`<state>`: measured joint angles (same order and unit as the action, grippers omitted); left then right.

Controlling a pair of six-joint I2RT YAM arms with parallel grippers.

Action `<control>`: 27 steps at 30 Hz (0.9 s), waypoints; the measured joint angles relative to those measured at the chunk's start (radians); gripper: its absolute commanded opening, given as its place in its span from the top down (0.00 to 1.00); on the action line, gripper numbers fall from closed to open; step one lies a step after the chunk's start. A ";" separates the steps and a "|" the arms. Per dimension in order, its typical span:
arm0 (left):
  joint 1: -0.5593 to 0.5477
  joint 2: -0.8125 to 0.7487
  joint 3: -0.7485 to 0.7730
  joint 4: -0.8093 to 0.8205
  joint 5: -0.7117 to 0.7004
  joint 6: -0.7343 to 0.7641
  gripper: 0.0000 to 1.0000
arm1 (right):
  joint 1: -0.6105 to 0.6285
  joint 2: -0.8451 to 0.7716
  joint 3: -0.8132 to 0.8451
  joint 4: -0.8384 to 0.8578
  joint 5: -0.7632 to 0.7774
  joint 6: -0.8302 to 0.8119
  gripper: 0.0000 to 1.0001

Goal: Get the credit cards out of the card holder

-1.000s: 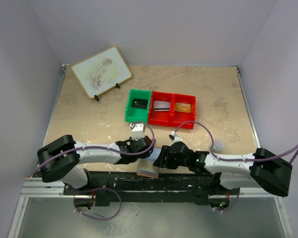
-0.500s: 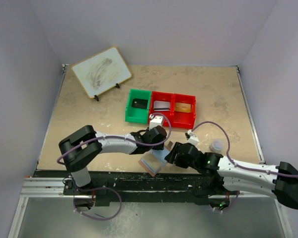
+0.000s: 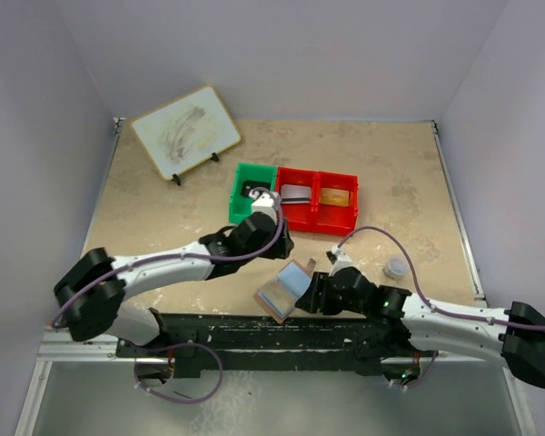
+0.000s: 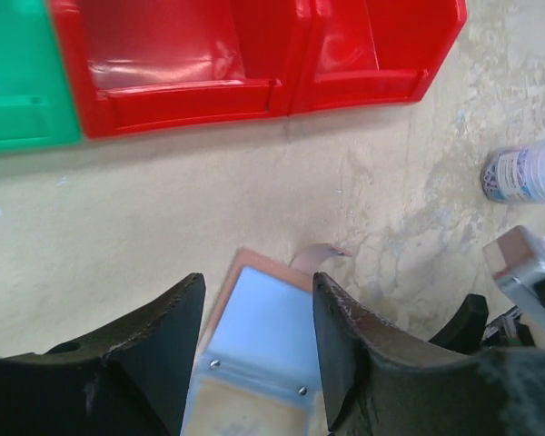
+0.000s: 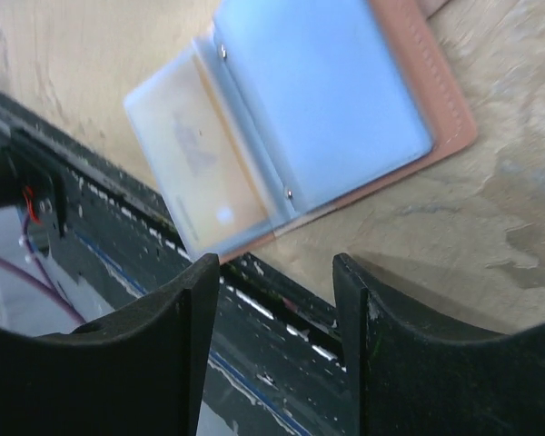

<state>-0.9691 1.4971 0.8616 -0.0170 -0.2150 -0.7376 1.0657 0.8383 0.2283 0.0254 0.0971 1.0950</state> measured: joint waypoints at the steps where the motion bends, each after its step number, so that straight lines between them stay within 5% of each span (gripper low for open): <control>1: -0.001 -0.041 -0.018 -0.006 -0.019 -0.003 0.49 | 0.000 0.002 -0.015 0.021 -0.023 -0.005 0.42; 9: 0.000 -0.300 -0.207 -0.138 -0.181 -0.091 0.45 | 0.000 0.129 -0.047 0.212 -0.175 -0.049 0.43; 19: 0.000 -0.425 -0.291 -0.278 -0.192 -0.240 0.49 | 0.001 0.473 0.089 0.444 -0.220 -0.076 0.43; 27: 0.000 -0.464 -0.317 -0.290 -0.180 -0.302 0.56 | 0.001 0.543 0.117 0.523 -0.232 -0.094 0.46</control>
<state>-0.9691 1.0332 0.5449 -0.3065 -0.3954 -1.0397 1.0664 1.3811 0.3458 0.5484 -0.1345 1.0008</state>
